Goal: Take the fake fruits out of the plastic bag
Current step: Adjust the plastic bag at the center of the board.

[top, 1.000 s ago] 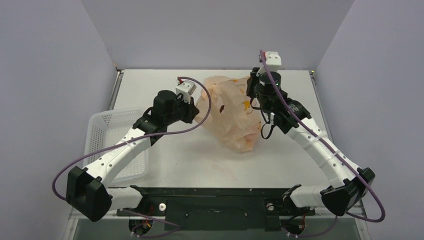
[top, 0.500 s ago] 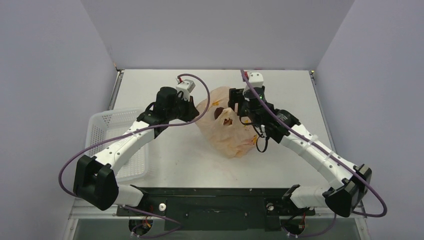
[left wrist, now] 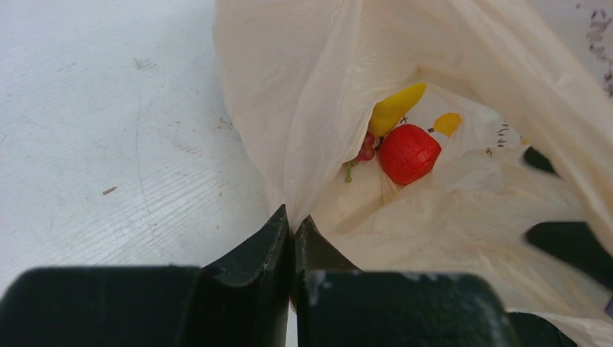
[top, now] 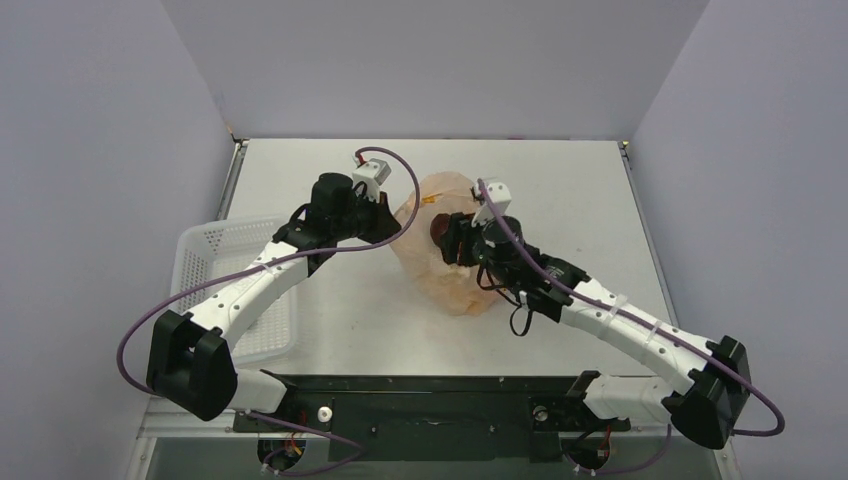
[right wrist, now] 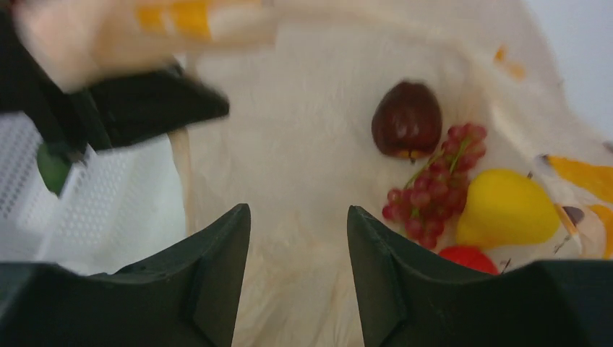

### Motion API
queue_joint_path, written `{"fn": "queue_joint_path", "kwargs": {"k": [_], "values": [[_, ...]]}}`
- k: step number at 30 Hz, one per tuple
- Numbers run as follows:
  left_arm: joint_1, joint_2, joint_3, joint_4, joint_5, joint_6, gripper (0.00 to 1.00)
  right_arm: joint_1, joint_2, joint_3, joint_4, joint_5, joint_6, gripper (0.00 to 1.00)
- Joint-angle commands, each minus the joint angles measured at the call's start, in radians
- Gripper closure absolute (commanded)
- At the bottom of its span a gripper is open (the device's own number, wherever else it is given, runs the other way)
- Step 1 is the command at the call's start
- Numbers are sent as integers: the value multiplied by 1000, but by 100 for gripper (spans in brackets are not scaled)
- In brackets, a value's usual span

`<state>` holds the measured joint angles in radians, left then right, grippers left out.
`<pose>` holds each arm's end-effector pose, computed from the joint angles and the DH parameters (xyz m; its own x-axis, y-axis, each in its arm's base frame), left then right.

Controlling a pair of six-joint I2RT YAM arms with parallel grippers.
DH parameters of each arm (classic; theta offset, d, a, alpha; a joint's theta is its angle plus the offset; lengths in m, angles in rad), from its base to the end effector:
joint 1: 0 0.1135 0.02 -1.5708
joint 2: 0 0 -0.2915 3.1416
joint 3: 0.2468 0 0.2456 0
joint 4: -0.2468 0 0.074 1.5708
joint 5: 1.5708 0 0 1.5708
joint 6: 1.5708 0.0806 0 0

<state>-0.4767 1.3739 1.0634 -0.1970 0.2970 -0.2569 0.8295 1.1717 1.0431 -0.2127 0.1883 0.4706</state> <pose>0.2914 -0.1770 0.3103 -0.5869 0.0296 -0.8091 0.5345 0.7649 -0.3596 0.2103 0.2074 0.3598 -0.4760 0.1397 -0.8683 -0.4371 0.8191 0.3714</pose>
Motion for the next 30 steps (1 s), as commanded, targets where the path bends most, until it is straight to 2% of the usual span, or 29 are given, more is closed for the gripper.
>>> {"fn": "queue_joint_path", "kwargs": {"k": [1,5,7,11,14,19,24,28,30], "values": [[7,-8,55,5,-13,0,97,73,0,-233,189,-18,25,55],[7,43,99,-67,-31,4,92,154,46,-415,329,32,100,65],[7,56,104,-70,-7,-3,90,197,59,-453,353,40,134,70],[7,60,97,-55,18,-16,86,287,21,-451,307,111,129,74],[7,61,100,-60,20,-18,84,296,-3,-464,292,128,130,75],[7,55,85,-54,14,-44,64,296,-4,-515,351,190,168,73],[29,87,173,-217,64,-168,50,296,13,-592,483,213,169,73],[53,-29,53,-184,129,-271,23,296,25,-697,641,194,196,76],[56,-114,-42,-143,155,-312,20,296,33,-752,739,170,209,76]]}}
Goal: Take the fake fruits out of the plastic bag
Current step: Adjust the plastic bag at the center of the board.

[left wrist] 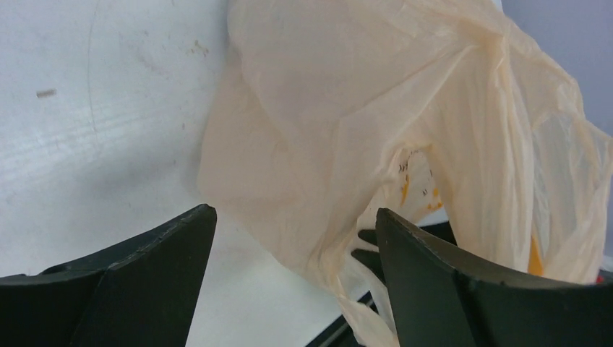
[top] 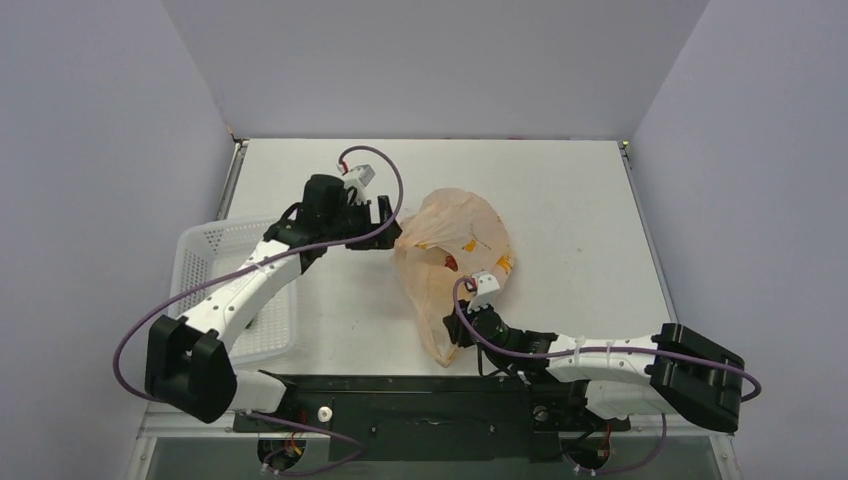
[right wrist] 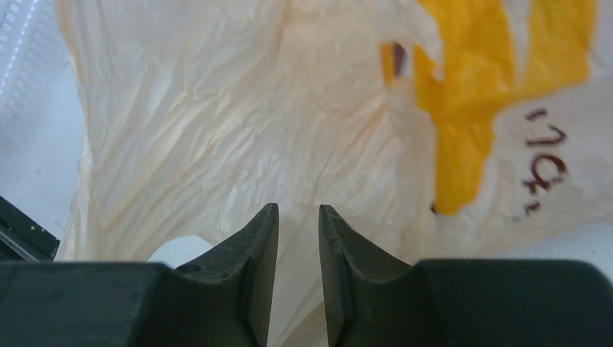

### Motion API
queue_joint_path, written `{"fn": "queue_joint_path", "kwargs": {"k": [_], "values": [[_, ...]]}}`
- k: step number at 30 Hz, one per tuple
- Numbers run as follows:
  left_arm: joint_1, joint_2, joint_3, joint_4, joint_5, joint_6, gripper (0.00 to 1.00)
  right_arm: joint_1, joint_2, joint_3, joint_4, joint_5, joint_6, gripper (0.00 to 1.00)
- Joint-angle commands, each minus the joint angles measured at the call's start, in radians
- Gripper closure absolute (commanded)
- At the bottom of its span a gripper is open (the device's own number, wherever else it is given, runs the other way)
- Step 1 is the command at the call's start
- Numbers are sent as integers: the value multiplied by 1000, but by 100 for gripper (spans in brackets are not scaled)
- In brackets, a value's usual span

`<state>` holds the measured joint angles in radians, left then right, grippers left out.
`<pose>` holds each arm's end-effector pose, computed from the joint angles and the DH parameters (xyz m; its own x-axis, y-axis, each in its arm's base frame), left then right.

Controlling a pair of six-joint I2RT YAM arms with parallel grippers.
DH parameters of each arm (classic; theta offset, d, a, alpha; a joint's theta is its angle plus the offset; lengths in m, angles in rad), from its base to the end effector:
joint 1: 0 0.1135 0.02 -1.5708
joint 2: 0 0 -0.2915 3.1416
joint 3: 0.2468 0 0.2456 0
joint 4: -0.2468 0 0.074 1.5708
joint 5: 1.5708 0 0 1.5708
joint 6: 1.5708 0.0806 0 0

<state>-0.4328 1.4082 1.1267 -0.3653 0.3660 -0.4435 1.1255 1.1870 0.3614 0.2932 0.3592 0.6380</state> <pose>0.2942 -0.1677 0.3027 -0.7734 -0.0840 -0.6283 0.3532 0.7659 -0.5372 0.1312 0.2091 0.1736 -0.6011 0.0350 -0.7984 -0.4437 0.8163 0.3698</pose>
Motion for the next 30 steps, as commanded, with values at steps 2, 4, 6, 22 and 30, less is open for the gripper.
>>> {"fn": "queue_joint_path", "kwargs": {"k": [2,4,6,22,30], "values": [[12,-251,-202,46,95,-157,18,-2,27,-91,269,-16,48,76],[7,-366,-312,70,113,-194,17,-2,13,-83,248,-21,46,76],[2,-487,-439,94,129,-246,16,-5,-17,-74,211,-24,46,76],[-652,-586,-496,446,-397,-432,19,-43,-339,140,-458,78,62,46],[-762,-374,-407,476,-609,-340,17,-118,-394,174,-550,220,55,23]]}}
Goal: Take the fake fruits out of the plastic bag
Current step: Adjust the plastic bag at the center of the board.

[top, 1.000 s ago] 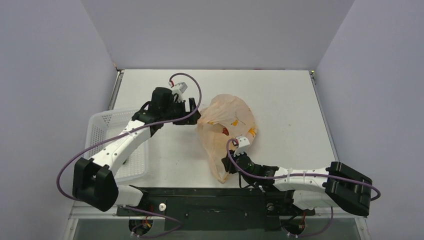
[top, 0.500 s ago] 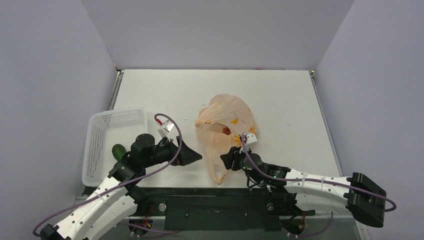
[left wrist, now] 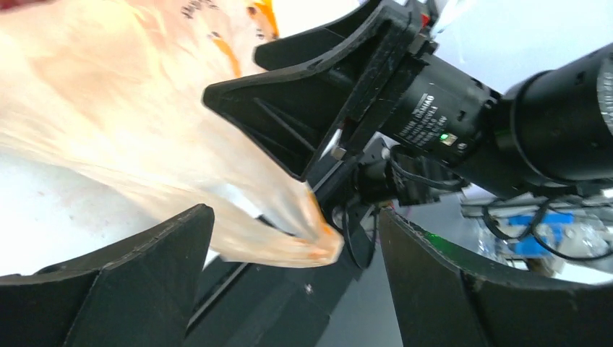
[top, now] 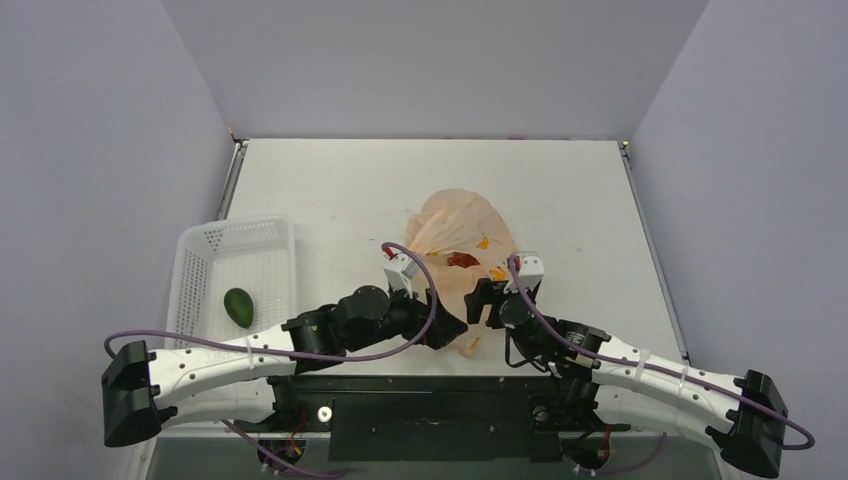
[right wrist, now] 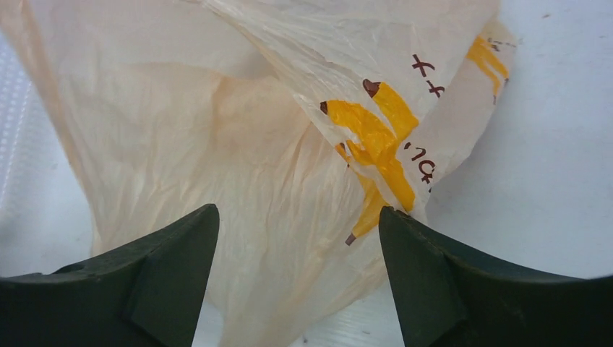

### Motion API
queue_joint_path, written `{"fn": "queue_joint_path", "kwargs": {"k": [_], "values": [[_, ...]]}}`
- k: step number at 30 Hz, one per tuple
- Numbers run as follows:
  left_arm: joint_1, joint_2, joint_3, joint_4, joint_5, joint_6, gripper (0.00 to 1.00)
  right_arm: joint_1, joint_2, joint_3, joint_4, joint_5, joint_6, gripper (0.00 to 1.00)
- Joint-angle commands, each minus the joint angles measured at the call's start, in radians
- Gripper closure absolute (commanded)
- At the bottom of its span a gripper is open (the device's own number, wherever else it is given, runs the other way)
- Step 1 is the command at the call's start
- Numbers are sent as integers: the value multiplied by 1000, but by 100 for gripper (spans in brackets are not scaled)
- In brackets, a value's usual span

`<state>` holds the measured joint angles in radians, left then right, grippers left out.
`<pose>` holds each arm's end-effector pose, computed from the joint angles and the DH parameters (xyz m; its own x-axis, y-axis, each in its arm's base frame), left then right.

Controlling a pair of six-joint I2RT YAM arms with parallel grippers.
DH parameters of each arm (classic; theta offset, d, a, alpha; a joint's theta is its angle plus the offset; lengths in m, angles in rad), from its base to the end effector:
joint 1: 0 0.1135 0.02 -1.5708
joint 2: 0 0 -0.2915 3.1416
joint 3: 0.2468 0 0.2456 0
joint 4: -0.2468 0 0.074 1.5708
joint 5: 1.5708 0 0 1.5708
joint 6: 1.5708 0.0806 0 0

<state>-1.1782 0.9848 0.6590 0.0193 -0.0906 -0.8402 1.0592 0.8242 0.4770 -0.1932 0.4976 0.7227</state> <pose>0.1027 -0.2288 0.2904 -0.7377 -0.1571 -0.6566 0.5060 0.5151 -0.6918 0.1268 0.1473 0.2283 -0.5632 0.1841 -0.8056 -0.2578 0.8871 0.3830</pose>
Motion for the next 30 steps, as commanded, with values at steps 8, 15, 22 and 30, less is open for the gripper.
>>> {"fn": "queue_joint_path", "kwargs": {"k": [8,15,22,30], "values": [[-13,50,52,30,-250,-2,6,-173,6,211,-74,-153,-230,20],[-5,-47,-147,169,-214,-166,3,-179,79,358,-66,-228,-295,22],[38,-64,-192,140,-202,-339,3,-188,161,437,-143,-203,-519,21],[153,114,-187,317,-46,-373,3,-186,281,455,-76,-189,-639,24]]}}
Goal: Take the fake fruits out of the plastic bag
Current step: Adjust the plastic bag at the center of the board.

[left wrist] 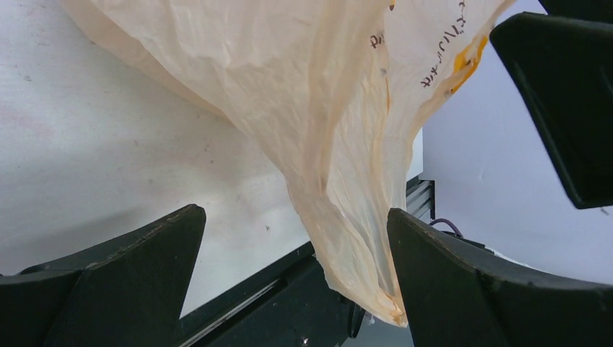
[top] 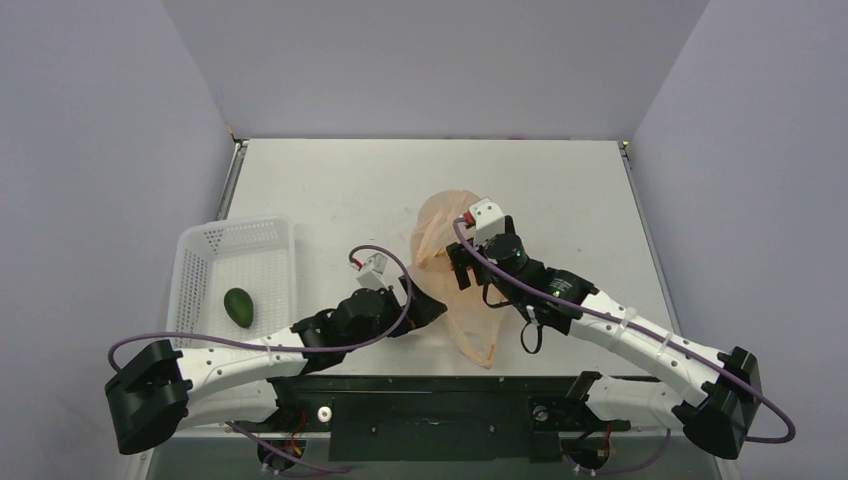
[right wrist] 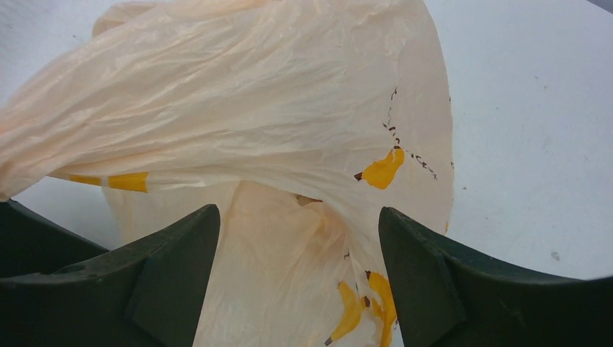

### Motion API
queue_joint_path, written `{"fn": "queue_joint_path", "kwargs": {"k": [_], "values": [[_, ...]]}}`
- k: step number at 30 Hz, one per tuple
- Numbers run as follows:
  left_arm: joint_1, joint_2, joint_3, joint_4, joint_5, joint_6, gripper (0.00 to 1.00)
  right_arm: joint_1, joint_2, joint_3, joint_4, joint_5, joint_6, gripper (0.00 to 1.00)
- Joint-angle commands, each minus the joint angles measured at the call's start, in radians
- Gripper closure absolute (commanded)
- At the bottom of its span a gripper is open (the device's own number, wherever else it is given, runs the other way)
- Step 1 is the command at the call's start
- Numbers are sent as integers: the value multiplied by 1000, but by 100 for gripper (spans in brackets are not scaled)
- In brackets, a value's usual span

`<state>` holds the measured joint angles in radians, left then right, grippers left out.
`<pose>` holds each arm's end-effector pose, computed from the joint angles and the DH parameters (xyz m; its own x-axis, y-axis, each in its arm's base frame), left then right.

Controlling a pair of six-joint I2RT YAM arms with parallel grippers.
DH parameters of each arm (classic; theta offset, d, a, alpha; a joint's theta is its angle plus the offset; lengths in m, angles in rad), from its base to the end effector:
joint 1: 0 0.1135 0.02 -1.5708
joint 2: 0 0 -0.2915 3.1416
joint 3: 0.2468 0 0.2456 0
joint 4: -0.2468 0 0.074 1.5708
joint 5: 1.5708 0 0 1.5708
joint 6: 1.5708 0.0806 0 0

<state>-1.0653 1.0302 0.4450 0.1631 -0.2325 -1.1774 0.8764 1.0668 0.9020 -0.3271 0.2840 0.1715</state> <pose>0.1328 -0.2016 0.2195 -0.7684 -0.4677 -0.4369 0.1041 0.5822 -0.8064 0.1821 0.1834 0.3174 -0.3967 -0.2204 -0.8911 -0.5195 0.8542 0.0200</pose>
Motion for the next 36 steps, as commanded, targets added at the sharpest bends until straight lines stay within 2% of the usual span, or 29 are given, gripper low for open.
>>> {"fn": "queue_joint_path", "kwargs": {"k": [1,5,8,9,10,11,12,13,14,16,18,22,28,29,30,31,32,34,35,36], "values": [[52,83,36,185,107,-25,3,-2,47,26,82,34,-88,24],[84,158,65,180,119,28,16,-3,143,72,196,79,-108,24],[110,195,52,187,138,72,43,-8,218,130,259,187,-131,26],[117,197,30,197,137,78,47,-19,254,163,277,217,-131,29],[123,200,18,204,137,89,56,-28,271,178,287,224,-117,39],[126,201,-6,213,136,93,61,-52,302,213,297,209,-103,47],[130,202,-17,217,135,99,72,-67,318,232,298,190,-74,58],[131,204,-39,232,134,103,77,-97,353,275,295,151,-34,64],[133,205,-48,235,131,107,88,-111,370,297,292,138,-9,79],[134,206,-68,227,123,104,100,-155,437,410,272,82,60,95],[133,199,-79,224,115,106,100,-203,534,532,208,-5,122,100],[112,136,-97,190,72,109,100,-262,808,805,29,-115,181,100],[98,33,-81,137,18,105,99,-269,1004,1047,-114,-174,138,100],[97,22,-73,130,0,105,90,-269,1009,1061,-140,-185,127,100],[96,18,-56,113,-6,105,85,-267,1008,1075,-161,-192,127,100],[96,12,-33,101,-14,105,75,-266,1000,1075,-171,-191,131,100],[96,9,-20,74,-14,107,70,-265,974,1055,-179,-192,136,99],[98,-7,24,11,-3,121,49,-259,914,996,-177,-170,149,87],[103,-14,58,-17,10,143,44,-257,893,953,-176,-162,154,79],[105,-30,78,-87,18,157,35,-252,854,933,-174,-152,165,75]]}}
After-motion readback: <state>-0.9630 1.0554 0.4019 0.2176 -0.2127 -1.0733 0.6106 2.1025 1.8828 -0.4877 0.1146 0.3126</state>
